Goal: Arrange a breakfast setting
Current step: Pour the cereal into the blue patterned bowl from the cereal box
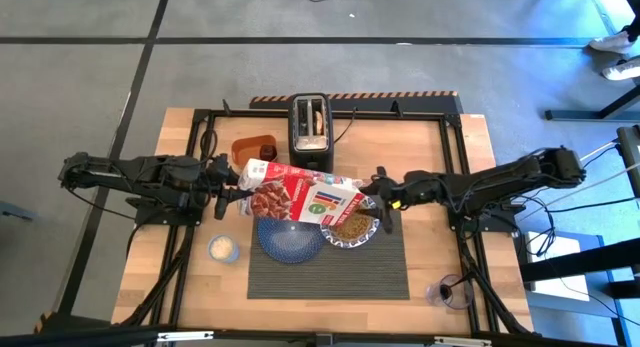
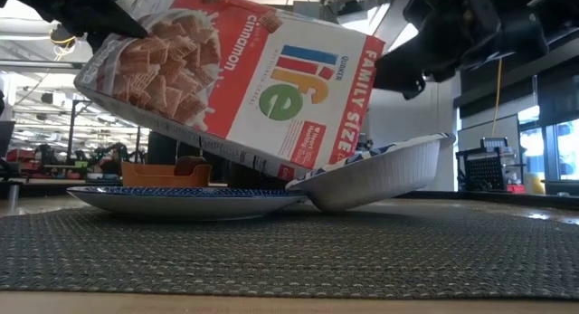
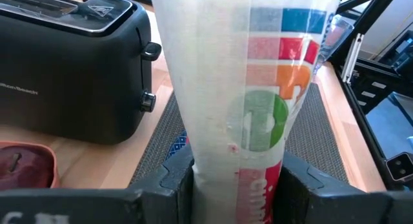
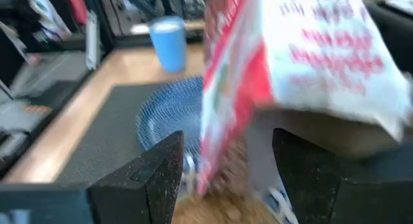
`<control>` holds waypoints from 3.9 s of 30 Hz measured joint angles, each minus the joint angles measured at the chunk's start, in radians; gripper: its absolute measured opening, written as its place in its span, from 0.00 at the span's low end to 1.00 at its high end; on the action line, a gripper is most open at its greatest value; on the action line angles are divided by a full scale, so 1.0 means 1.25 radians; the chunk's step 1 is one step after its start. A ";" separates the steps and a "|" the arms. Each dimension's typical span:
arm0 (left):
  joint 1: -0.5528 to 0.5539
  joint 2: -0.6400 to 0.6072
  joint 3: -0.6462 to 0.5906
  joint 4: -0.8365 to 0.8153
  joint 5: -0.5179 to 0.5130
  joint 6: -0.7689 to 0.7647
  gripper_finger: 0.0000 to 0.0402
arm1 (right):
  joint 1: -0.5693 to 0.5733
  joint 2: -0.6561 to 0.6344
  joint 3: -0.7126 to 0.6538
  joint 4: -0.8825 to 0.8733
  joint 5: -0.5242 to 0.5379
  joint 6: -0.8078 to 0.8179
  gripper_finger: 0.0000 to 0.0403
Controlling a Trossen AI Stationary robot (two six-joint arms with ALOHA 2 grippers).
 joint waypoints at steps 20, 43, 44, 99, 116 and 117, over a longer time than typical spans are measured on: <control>0.000 0.000 0.000 0.000 0.000 0.000 0.34 | 0.000 0.087 0.000 0.164 0.005 -0.012 0.16; 0.000 0.000 0.000 -0.012 0.003 0.006 0.35 | -0.001 0.082 0.319 -0.388 0.076 -0.157 0.00; 0.000 0.000 0.000 -0.015 0.003 0.006 0.35 | -0.001 0.082 0.332 -0.409 0.080 -0.158 0.00; 0.000 0.009 0.162 -0.233 0.003 -0.049 0.62 | 0.000 0.030 0.420 -0.544 0.037 -0.166 0.00; 0.000 0.332 0.319 -0.052 0.063 0.139 0.62 | 0.000 0.031 0.420 -0.532 0.037 -0.165 0.00; 0.000 0.358 0.341 -0.056 0.063 0.151 0.62 | -0.001 0.031 0.420 -0.532 0.037 -0.166 0.00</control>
